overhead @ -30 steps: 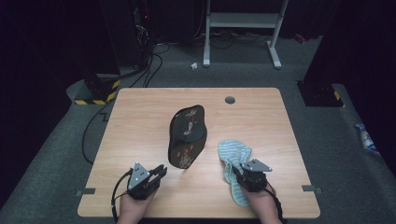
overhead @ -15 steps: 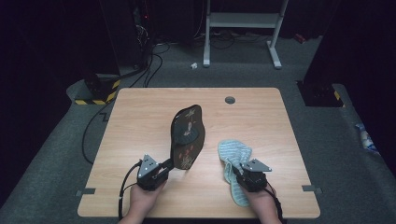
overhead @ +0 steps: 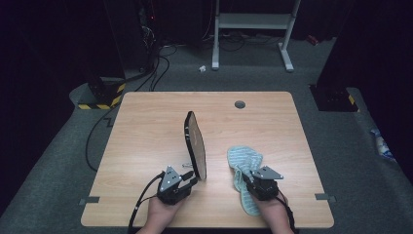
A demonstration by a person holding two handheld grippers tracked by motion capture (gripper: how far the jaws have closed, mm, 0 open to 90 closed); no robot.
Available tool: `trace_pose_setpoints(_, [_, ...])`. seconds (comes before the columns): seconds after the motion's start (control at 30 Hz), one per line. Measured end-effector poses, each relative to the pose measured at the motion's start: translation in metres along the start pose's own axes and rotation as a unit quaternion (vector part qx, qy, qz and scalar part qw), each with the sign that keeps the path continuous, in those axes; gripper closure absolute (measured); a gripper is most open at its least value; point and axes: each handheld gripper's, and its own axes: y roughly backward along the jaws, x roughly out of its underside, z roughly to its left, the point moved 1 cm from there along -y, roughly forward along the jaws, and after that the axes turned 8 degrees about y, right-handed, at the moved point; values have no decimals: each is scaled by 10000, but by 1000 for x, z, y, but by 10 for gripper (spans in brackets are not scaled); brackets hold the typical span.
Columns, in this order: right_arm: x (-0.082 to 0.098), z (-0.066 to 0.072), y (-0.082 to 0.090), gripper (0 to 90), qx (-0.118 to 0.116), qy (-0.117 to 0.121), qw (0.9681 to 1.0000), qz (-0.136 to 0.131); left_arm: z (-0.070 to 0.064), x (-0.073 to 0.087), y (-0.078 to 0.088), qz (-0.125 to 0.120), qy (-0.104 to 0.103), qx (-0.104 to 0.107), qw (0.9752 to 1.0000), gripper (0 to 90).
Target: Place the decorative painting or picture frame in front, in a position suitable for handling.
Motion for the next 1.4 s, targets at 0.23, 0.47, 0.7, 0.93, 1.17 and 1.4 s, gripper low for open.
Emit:
trace_pose_setpoints(0.23, [0,0,0,697,-9,-7,10000,3,44,-2,-11,372,155,-494,9980,627])
trace_pose_setpoints(0.47, [0,0,-1,697,-7,6,10000,-1,64,-7,-33,765,248,-458,9957,651])
trace_pose_setpoints(0.7, [0,0,-1,697,-3,8,10000,0,63,-8,-47,1031,8,-419,9938,673])
trace_pose_setpoints(0.93, [0,1,-1,696,12,3,10000,8,61,-10,-52,1069,-133,-373,9935,706])
trace_pose_setpoints(1.17, [0,1,-1,697,25,30,10000,0,55,-8,-53,1112,-229,-314,9930,750])
trace_pose_setpoints(1.4, [0,1,-1,696,16,4,10000,3,50,-6,-53,1194,-420,-394,9912,802])
